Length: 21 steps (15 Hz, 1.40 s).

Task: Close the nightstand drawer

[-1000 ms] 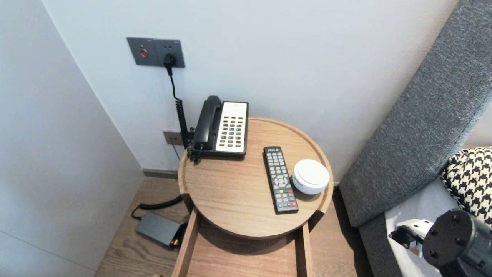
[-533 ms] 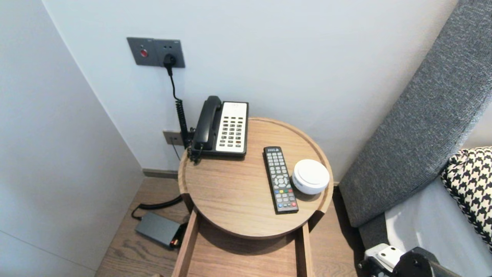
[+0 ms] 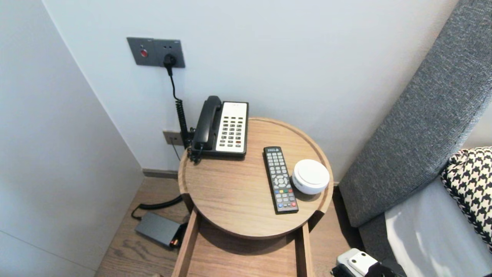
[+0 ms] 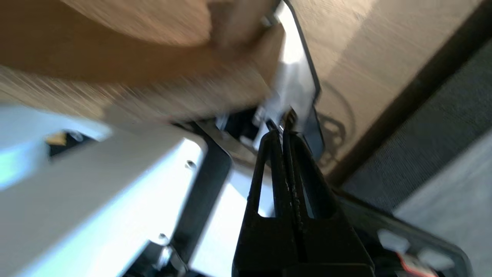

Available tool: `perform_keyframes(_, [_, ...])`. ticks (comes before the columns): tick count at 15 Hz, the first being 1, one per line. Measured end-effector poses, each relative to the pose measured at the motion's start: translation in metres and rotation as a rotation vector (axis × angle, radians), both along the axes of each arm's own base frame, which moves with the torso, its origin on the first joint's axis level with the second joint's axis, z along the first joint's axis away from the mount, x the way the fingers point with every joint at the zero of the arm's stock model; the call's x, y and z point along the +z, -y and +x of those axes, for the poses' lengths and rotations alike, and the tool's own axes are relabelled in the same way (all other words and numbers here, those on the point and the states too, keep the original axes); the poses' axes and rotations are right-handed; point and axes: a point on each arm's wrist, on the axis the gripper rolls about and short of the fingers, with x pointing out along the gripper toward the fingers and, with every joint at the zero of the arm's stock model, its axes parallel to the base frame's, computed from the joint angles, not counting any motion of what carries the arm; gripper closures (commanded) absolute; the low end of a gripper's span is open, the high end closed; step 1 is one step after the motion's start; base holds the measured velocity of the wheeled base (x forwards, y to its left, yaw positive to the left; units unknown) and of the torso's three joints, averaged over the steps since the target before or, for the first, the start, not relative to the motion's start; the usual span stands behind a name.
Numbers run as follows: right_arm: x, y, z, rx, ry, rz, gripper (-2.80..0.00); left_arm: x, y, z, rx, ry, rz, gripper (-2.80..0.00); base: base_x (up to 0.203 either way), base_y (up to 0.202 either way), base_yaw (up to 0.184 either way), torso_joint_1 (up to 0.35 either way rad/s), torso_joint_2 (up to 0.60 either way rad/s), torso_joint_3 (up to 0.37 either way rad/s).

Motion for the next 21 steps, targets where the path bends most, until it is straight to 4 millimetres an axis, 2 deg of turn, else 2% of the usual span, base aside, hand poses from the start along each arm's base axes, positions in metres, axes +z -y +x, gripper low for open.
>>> perform_keyframes(7, [-0.002,-0.017,0.008,0.003,0.008,0.008,0.0,0.0,0.0,0.0,-0.001,0.0,0.0,0.0,0.0,0.0,0.0,0.0,0.0,0.0])
perform_keyframes(13, [0.005,-0.029,0.019,-0.009,0.026,0.03,0.0,0.0,0.0,0.0,0.0,0.0,0.0,0.0,0.0,0.0,0.0,0.0,0.0,0.0])
perform_keyframes(17, [0.009,-0.031,0.034,-0.044,0.043,0.042,0.0,0.0,0.0,0.0,0.0,0.0,0.0,0.0,0.0,0.0,0.0,0.0,0.0,0.0])
perform_keyframes(21, [0.016,-0.035,0.056,-0.105,0.07,0.06,0.0,0.0,0.0,0.0,-0.001,0.0,0.0,0.0,0.0,0.0,0.0,0.0,0.0,0.0])
